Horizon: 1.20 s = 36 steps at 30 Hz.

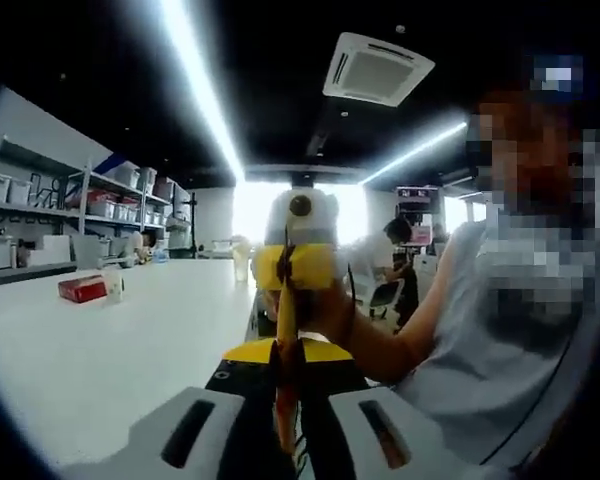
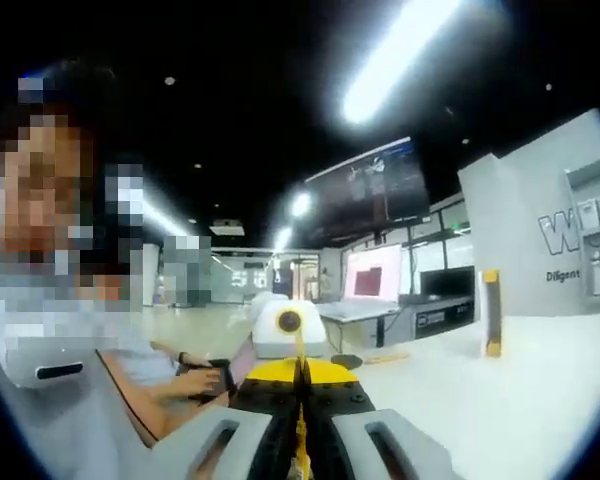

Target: Tear open the coffee pouch, take out the coffee, and pour the coffee from the pouch into the cup

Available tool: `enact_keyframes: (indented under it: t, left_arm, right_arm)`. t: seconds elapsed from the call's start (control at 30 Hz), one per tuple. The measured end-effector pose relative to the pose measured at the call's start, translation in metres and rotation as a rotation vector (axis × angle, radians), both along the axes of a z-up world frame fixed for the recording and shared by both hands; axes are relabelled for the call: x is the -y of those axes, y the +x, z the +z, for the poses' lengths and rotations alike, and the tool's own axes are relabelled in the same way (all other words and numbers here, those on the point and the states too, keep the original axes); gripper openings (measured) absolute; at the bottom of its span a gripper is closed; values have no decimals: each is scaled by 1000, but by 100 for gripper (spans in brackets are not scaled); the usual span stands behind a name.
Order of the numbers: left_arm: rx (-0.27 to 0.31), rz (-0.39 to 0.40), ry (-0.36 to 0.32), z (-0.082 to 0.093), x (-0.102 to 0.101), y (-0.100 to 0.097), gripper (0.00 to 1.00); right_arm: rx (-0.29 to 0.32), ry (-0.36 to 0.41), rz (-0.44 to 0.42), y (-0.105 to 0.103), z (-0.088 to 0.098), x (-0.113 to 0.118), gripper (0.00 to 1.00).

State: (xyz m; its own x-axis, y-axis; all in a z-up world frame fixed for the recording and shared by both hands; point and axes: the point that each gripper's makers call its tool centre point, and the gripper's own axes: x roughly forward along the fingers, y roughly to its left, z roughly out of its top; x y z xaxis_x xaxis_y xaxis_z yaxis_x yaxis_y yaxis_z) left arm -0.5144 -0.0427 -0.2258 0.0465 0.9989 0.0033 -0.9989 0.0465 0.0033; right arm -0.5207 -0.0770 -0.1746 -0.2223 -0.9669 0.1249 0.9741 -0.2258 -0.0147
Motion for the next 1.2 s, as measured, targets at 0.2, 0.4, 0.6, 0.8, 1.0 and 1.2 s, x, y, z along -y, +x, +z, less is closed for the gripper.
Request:
enact_keyframes:
  t: [0.2,0.4,0.6,0.8,1.0,1.2]
  left_arm:
    - [-24,6,-17,-5,-3,-2,10]
    - [-48,26,-12,-5,-3,-8,10]
    - [-56,45,-4,-3,-3,-12,10]
    - [-57,81,12,0,1,-19,10]
    - [-67,137,25,1,6,-32,10]
    - [-64,154,8,-3,5,-36,10]
  right_arm:
    - [0,10,-3,0,-6,-1,1]
    - [-32,0,-4,-2,-5,-3,2]
    - [-32,-27,-8,-6,-4,-6,3]
    - [-139,-17,-17,-9,-6,-4,17]
    - [-174,-20,-38,-14,-8,-5,22]
    - [-168,-29,-68,-20,-9,-13,25]
